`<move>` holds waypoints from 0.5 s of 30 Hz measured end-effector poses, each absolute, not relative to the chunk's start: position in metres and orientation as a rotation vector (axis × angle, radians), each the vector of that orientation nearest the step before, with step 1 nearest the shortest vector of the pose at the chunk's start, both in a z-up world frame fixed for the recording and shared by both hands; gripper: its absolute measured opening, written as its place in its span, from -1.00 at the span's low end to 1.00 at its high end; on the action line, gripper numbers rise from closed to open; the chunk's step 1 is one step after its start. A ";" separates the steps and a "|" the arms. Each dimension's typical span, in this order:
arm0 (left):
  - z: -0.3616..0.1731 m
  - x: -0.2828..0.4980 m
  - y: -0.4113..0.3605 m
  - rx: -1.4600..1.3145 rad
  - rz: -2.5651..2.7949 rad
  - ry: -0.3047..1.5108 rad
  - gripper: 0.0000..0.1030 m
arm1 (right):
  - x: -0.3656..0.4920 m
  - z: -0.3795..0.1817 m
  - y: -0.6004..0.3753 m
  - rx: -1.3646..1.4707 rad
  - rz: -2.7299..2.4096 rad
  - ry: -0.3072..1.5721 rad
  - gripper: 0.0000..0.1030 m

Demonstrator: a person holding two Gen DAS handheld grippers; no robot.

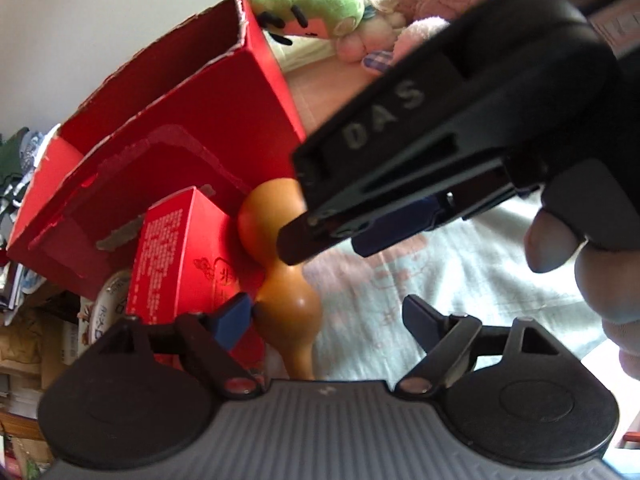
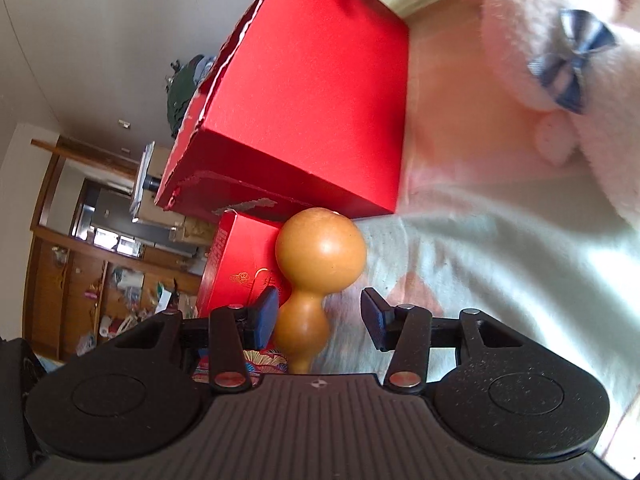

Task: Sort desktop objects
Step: 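Move the right gripper back toward the orange gourd-shaped toy, then grasp the orange gourd-shaped toy by its neck with the right gripper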

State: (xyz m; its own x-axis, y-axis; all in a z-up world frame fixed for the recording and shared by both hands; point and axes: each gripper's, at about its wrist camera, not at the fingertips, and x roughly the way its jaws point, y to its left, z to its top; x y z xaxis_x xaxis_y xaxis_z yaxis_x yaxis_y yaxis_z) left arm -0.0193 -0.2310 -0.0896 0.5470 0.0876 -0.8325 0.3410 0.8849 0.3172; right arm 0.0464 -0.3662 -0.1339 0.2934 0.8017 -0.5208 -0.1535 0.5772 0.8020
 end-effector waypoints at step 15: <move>-0.101 -0.025 -0.233 0.581 -0.140 0.924 0.74 | 0.056 -0.154 -0.356 0.809 0.779 1.154 -0.02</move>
State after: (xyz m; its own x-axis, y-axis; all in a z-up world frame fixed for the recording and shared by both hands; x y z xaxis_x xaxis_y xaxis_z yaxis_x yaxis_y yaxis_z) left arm -0.0251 -0.2329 -0.1013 0.6055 0.1290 -0.7853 0.3562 0.8385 0.4124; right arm 0.0565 -0.3562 -0.1537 0.2231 0.8576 -0.4634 -0.1096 0.4945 0.8622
